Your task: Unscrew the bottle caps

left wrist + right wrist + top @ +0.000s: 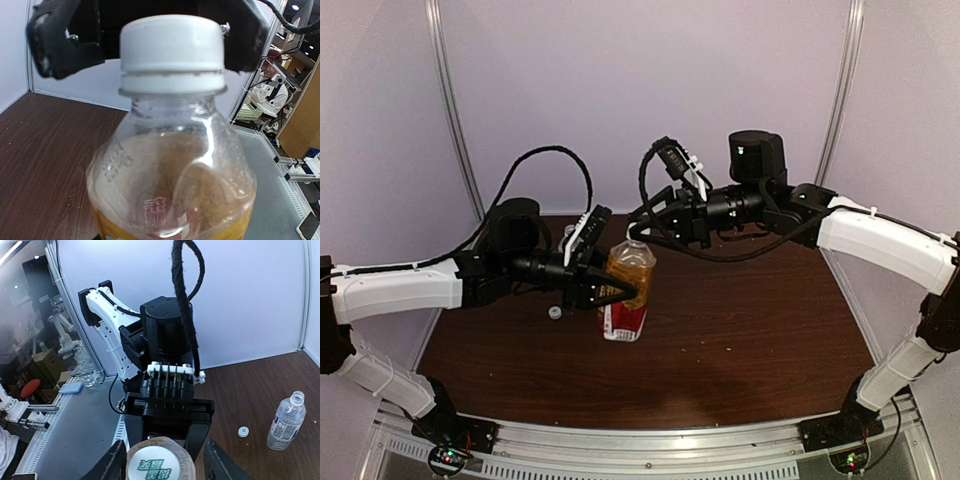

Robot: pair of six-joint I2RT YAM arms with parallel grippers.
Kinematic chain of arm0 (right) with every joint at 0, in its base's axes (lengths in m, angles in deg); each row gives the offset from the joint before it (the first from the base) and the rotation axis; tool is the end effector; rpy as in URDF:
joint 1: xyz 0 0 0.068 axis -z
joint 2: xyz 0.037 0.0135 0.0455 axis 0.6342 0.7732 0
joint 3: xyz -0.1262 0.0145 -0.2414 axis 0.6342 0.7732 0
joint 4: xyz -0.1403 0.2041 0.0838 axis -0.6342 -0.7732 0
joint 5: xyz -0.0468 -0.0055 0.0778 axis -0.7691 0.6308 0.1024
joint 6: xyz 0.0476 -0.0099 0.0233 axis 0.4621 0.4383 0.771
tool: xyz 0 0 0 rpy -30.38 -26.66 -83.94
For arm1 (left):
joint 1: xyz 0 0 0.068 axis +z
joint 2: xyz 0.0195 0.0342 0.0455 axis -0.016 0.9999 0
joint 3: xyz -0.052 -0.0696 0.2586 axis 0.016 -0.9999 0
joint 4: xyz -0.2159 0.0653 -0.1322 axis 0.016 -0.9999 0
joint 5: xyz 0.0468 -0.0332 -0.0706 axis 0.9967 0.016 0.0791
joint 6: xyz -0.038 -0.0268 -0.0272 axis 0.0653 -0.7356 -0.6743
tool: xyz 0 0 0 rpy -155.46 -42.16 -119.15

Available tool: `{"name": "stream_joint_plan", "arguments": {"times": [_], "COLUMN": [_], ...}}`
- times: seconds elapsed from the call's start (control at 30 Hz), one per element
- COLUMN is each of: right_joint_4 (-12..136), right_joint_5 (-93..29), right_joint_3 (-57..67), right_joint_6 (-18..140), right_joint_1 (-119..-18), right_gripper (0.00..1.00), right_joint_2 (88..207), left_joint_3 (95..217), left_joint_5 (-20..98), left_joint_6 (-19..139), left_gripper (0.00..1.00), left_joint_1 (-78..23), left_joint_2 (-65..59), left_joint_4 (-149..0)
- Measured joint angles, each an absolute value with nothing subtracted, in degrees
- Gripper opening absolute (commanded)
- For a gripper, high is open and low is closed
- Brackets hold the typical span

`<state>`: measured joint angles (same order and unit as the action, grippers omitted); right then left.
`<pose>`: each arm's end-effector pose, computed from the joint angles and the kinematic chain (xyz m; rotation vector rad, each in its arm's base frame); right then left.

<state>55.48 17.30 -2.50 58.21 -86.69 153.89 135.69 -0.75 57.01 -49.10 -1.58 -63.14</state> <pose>0.2156 0.2778 0.3985 -1.3762 1.3681 1.4886 0.1824 -0.2437 0.3027 1.1828 1.5715 -1.4926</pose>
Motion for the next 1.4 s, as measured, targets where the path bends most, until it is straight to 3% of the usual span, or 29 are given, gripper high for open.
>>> {"name": "stream_joint_plan", "arguments": {"times": [0.37,0.7,1.1,1.3,1.4], "right_joint_4": [56.33,55.28,53.09,53.44,53.6], "right_joint_5": [3.44,-14.35,-18.55,-18.39,-17.87], "right_joint_3": [-1.3,-1.21,-1.23,-1.23,-1.23], "right_joint_6": [67.39,74.38,75.6,75.87,76.06], "right_joint_1": [-86.78,-89.62,-91.37,-91.65,-91.78], "right_gripper": [0.84,0.84,0.6,0.41,0.26], "right_joint_2": [149.49,148.97,152.77,152.95,152.97], "left_joint_3": [136.71,136.89,136.91,136.91,136.91], "left_joint_5": [9.07,16.89,20.43,20.87,21.09], "left_joint_6": [58.73,58.78,58.78,58.78,58.73], "left_gripper": [0.3,0.3,0.3,0.3,0.3], "left_joint_1": [-49.37,-49.37,-49.37,-49.37,-49.37], "left_joint_2": [-1.62,-1.65,-1.65,-1.65,-1.65], "left_joint_4": [-66.7,-67.9,-68.21,-68.47,-68.87]}}
